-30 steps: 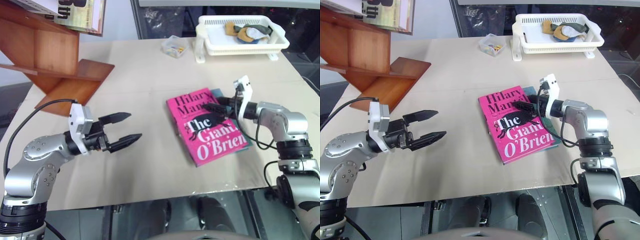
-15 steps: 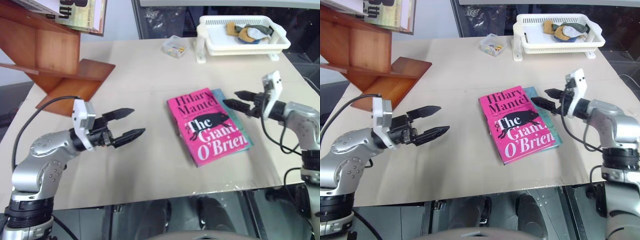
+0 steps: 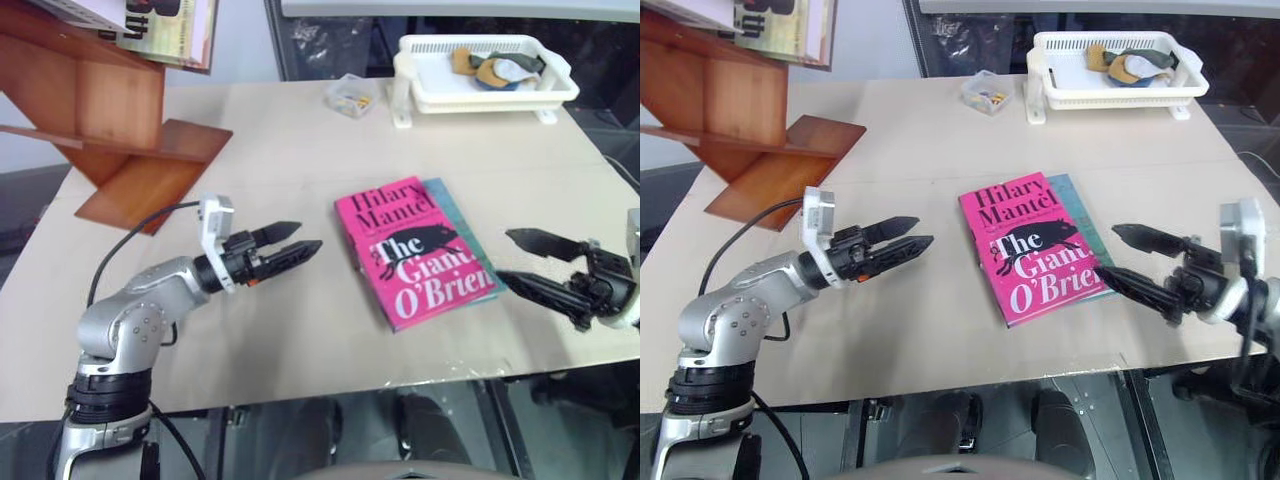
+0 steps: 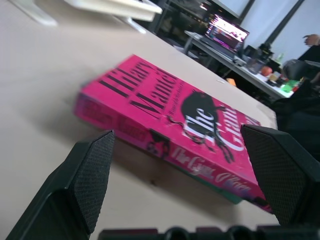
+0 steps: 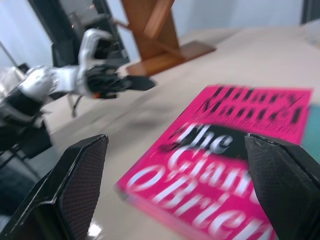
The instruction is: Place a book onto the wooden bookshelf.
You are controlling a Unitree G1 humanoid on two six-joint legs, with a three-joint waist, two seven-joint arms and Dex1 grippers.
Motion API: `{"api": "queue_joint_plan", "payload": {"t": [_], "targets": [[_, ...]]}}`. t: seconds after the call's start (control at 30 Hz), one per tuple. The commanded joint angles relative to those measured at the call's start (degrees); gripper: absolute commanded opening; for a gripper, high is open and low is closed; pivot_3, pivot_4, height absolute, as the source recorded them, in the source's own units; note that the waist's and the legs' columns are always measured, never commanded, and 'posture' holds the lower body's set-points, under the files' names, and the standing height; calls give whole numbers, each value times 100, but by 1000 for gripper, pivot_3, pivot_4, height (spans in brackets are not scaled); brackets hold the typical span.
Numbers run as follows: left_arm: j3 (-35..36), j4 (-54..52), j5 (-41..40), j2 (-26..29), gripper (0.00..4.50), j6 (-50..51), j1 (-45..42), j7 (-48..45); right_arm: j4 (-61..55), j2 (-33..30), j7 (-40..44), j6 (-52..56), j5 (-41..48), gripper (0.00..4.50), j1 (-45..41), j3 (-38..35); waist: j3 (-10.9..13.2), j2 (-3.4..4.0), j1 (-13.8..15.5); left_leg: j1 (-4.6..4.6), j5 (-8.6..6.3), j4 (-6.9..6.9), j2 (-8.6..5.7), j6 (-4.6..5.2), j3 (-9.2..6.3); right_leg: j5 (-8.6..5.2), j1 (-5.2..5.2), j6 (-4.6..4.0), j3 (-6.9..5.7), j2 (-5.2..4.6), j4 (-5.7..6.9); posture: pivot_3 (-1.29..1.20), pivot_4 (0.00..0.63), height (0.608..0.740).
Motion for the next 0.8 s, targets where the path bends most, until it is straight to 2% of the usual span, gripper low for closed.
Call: {"api": "queue_joint_plan", "payload": {"t": [0.03,0.13,0.23,0.33,0.57,0.8], "targets": [[-299,150,34,-212,4444,157,-224,68,-351,-53,196,-272,171,4500,470,-381,0,0,-12,0,0,2,0,0,2,0,0,0,3,3,1,0,150,740],[-612,429,336,-449,4444,-55,-398,-10,-501,-37,291,-358,308,4500,980,-541,-2,-2,29,0,0,3,-1,0,3,0,1,1,2,7,1,0,150,740],[-280,859,-149,-885,4444,311,-688,212,-577,-20,227,-430,609,4500,1180,-613,-1,-5,49,0,0,6,-2,0,4,0,1,1,5,7,1,0,150,740],[-166,1292,-247,-1208,4444,529,-929,481,-639,-51,205,-558,542,4500,1347,-596,-3,-8,55,-1,0,10,2,0,1,0,1,1,3,0,3,0,150,740],[-91,2002,-145,-1412,4444,1178,-1188,1021,-669,-88,125,-737,607,4500,1496,-615,-3,-9,87,-1,1,11,-1,-1,3,0,1,1,4,9,4,0,150,740],[557,2382,-627,-1924,4444,1825,-1456,1633,-721,-88,25,-863,670,4500,1568,-550,-5,-12,140,-3,5,13,0,-8,-1,0,1,1,1,0,4,0,150,740]]}}
